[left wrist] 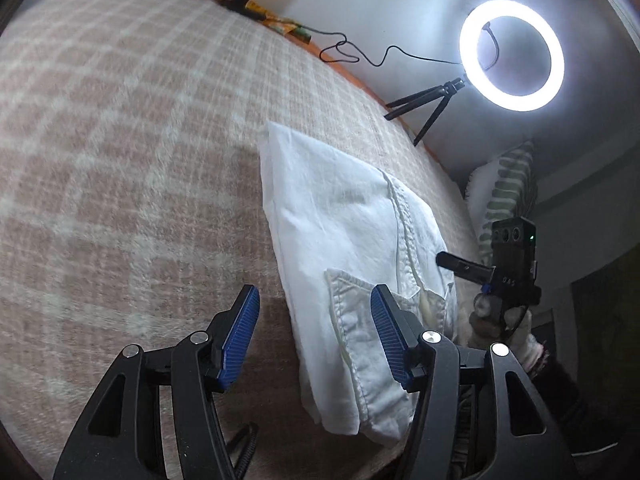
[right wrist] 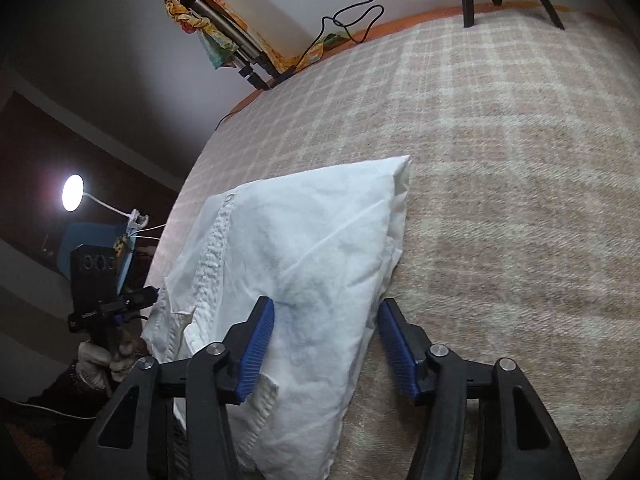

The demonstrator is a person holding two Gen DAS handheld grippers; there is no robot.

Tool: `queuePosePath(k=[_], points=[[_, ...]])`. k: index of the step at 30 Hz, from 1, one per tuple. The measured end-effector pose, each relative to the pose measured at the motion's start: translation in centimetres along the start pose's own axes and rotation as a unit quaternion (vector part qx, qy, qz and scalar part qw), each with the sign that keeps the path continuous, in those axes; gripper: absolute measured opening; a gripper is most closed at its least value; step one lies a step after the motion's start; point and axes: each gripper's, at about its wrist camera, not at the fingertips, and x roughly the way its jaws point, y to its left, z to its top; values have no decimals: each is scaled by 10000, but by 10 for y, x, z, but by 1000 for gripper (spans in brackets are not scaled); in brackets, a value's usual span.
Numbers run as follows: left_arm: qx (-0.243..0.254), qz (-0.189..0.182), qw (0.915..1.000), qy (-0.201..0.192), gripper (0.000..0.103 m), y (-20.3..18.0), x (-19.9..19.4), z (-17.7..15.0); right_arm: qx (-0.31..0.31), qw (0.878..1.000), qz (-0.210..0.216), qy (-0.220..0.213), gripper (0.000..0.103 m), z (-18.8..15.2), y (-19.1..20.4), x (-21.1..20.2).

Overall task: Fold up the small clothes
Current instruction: 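Grasp the side edge with both tools and fold it over the shirt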

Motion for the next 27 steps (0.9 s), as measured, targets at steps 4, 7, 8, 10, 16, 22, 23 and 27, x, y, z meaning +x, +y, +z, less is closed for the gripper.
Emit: queuePosePath(k=[4, 7, 8, 10, 16, 22, 23, 27], points=[[-234, -391, 9989, 110, 56, 3, 17, 1, 164, 9994, 305, -59, 51, -2, -5, 4], [-230, -531, 9983, 122, 54, -2, 25, 5, 370, 9981, 478, -128, 41, -3, -12, 6], [-229, -549, 9982, 118, 54, -5, 27, 5, 450, 9975, 520, -158, 38, -4, -14, 6], [-149, -567, 9981, 190, 47, -12, 31, 3, 501, 9969, 576, -199, 28, -5, -14, 7], [138, -546, 9983, 128, 22, -30, 29, 7, 65, 9984, 362, -437, 14, -3, 5, -10], [674, -600, 9959, 84, 19, -71, 36, 18, -248, 9962, 109, -829, 13, 6, 13, -57], [780, -633, 9949, 94, 19, -81, 42, 22, -276, 9955, 39, -907, 13, 8, 11, -68], [1061, -823, 9908, 191, 19, -116, 75, 37, -341, 9926, -350, -1108, 13, 15, -5, -110]])
